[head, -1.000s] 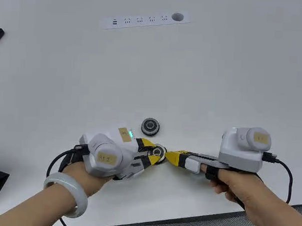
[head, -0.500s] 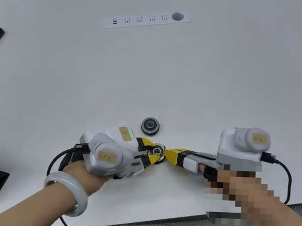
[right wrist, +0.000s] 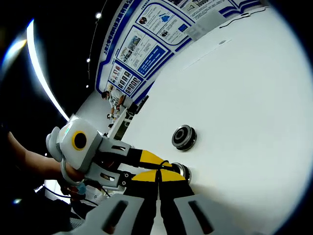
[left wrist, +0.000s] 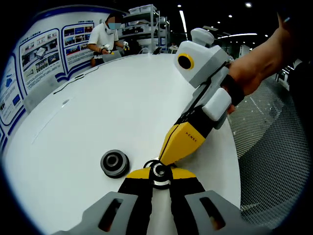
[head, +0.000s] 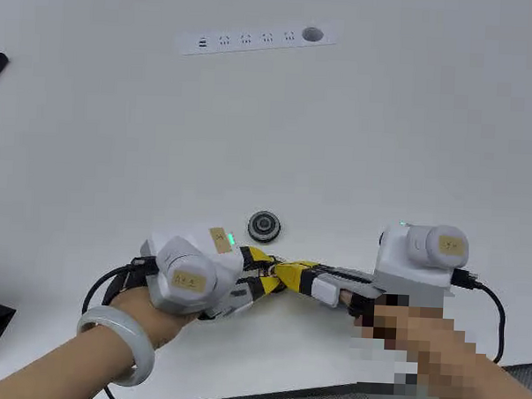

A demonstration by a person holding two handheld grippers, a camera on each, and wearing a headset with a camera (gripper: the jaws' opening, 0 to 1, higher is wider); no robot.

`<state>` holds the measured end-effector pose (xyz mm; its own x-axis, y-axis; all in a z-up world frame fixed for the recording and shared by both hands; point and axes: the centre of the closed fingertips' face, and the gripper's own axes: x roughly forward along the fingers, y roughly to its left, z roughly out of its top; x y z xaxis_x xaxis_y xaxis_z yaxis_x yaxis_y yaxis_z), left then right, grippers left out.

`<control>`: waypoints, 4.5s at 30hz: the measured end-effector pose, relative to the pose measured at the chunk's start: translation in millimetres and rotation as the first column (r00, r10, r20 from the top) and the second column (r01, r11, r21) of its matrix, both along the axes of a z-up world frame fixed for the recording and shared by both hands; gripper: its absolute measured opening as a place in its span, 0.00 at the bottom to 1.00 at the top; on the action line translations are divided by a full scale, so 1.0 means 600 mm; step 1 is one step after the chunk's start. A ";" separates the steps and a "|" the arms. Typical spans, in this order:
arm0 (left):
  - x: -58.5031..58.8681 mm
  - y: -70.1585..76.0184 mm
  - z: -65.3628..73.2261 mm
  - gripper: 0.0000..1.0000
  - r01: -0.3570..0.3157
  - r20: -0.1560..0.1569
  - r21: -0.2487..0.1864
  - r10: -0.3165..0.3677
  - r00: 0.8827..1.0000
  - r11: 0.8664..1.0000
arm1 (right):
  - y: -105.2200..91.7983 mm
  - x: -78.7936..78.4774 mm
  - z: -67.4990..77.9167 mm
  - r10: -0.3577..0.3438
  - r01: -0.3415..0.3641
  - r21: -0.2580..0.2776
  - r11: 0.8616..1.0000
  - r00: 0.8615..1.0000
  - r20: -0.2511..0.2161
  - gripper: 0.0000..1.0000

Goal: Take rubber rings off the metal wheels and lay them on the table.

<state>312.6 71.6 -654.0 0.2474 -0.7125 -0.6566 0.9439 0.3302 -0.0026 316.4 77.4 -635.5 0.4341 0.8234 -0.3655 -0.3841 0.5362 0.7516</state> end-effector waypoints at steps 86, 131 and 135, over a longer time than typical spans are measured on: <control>-0.003 0.052 0.006 0.50 -0.131 0.010 -0.091 0.132 0.991 0.987 | -0.132 0.040 -0.023 -0.270 0.266 -0.078 0.961 0.961 -0.056 0.02; 0.003 0.032 0.021 0.38 -0.116 0.013 -0.115 0.119 0.993 0.987 | -0.095 0.025 -0.022 -0.093 0.112 -0.219 0.969 0.991 0.098 0.18; 0.002 0.023 0.020 0.35 -0.104 0.012 -0.114 0.106 0.994 0.988 | -0.085 0.022 -0.022 -0.081 0.099 -0.207 0.973 0.992 0.093 0.18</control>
